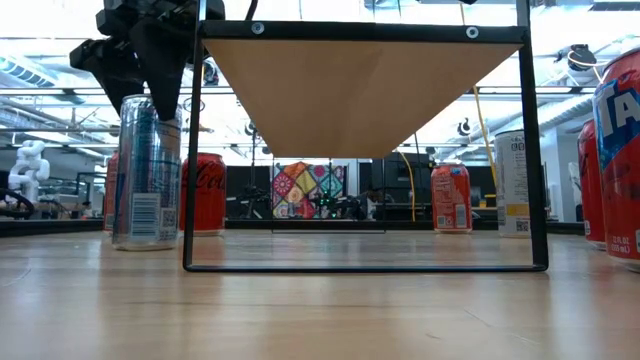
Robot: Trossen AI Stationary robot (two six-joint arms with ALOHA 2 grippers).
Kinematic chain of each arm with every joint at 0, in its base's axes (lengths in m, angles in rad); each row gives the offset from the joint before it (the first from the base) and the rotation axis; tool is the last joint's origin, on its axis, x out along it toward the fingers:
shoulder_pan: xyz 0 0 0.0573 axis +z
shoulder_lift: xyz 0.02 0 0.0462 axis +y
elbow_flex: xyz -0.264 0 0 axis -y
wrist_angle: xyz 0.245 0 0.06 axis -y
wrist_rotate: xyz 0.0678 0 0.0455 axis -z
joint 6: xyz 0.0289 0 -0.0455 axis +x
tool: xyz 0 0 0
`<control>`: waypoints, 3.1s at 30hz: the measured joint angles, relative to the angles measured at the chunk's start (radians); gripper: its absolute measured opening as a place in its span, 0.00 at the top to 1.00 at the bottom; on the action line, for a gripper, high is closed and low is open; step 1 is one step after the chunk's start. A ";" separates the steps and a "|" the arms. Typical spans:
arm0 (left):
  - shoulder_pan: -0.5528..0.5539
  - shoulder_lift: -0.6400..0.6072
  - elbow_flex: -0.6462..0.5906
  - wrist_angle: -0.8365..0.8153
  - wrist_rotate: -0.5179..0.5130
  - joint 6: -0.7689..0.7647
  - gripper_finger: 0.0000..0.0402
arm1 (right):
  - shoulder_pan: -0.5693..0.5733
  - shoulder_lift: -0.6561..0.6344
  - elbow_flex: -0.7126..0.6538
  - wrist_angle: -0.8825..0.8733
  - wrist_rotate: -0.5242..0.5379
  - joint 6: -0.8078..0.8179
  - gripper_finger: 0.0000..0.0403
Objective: Place canned beverage on shelf
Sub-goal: Put the top blue soda can on the shelf aligned with the other blue soda can
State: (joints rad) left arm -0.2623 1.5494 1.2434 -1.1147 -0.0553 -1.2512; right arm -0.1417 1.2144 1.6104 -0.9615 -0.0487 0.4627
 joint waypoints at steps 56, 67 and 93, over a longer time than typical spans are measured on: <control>0.079 -0.009 0.698 -0.260 -0.089 -0.482 0.42 | 0.124 0.050 0.000 0.210 -0.178 -0.293 0.32; 0.105 -0.009 0.698 -0.170 -0.128 -0.406 0.42 | 0.124 0.172 0.000 0.309 -0.163 -0.291 0.23; 0.111 -0.008 0.698 -0.067 -0.159 -0.250 0.42 | 0.124 0.320 0.000 0.538 -0.160 -0.305 0.19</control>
State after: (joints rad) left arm -0.1509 1.5410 1.9419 -1.1813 -0.2142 -1.5014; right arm -0.0177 1.5345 1.6104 -0.4232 -0.2085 0.1578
